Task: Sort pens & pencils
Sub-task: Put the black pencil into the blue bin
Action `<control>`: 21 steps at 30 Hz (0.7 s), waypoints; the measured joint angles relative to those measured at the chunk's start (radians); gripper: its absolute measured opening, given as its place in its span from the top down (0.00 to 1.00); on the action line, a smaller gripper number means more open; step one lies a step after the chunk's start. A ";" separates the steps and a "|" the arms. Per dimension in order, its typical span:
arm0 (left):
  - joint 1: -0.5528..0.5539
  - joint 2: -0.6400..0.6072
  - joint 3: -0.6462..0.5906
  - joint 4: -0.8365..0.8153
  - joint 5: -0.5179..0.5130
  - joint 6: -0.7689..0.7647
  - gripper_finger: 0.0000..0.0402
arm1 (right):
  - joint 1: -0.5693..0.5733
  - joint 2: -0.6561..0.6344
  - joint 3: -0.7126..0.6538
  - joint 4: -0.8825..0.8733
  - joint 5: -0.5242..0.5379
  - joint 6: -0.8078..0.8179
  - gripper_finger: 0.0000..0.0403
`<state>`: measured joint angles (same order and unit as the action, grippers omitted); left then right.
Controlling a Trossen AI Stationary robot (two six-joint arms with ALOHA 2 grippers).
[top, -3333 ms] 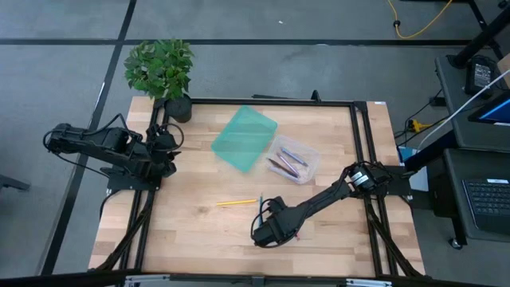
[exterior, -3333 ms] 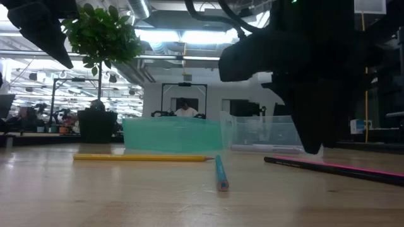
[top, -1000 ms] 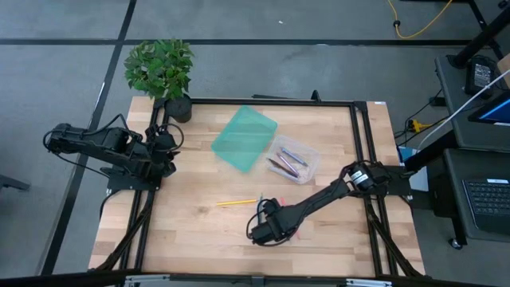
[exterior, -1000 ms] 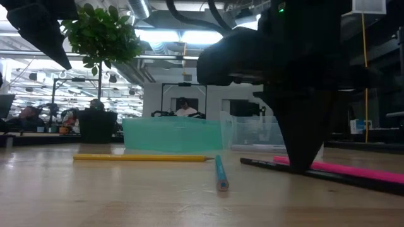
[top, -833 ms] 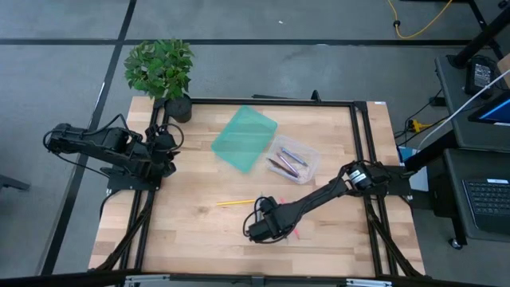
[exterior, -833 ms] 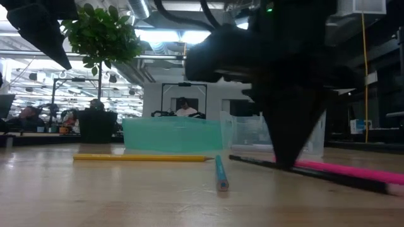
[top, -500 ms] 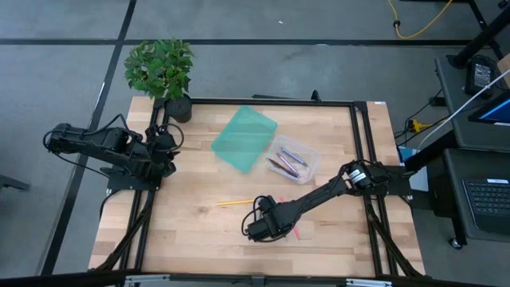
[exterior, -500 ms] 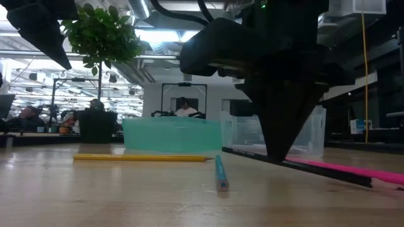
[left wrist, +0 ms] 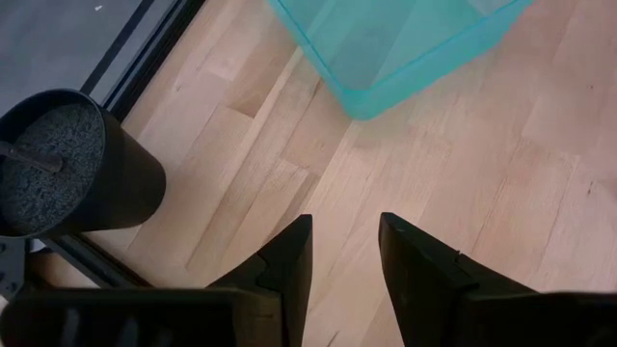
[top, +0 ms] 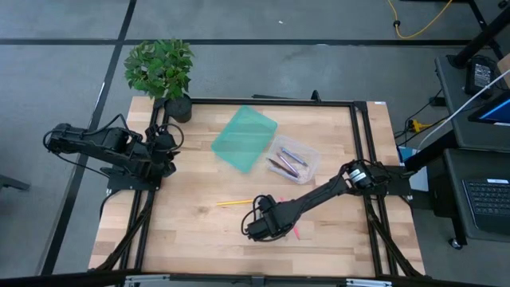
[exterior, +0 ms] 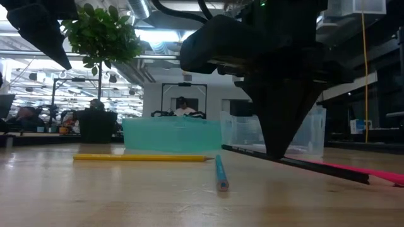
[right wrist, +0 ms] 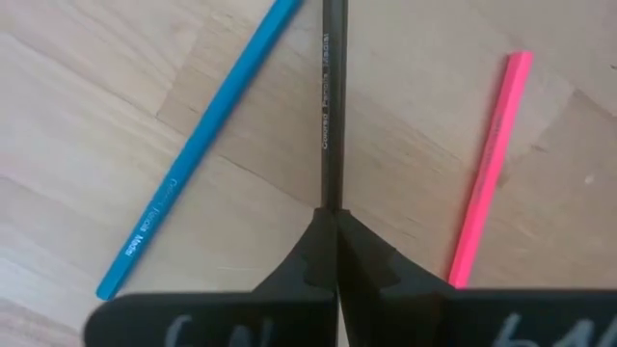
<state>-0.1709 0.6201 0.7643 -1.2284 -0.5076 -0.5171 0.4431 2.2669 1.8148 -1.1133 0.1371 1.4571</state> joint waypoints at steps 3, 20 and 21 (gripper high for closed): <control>0.000 0.000 0.000 0.000 0.000 0.000 0.71 | -0.004 0.000 0.022 -0.006 0.002 -0.009 1.00; 0.000 0.000 0.000 0.000 0.000 0.000 0.71 | -0.185 -0.002 0.374 -0.292 0.110 -0.366 1.00; 0.000 0.000 0.000 0.000 0.000 0.000 0.71 | -0.207 -0.002 0.388 -0.304 0.118 -0.401 1.00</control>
<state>-0.1711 0.6197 0.7643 -1.2282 -0.5076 -0.5171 0.2364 2.2646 2.2031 -1.4171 0.2555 1.0565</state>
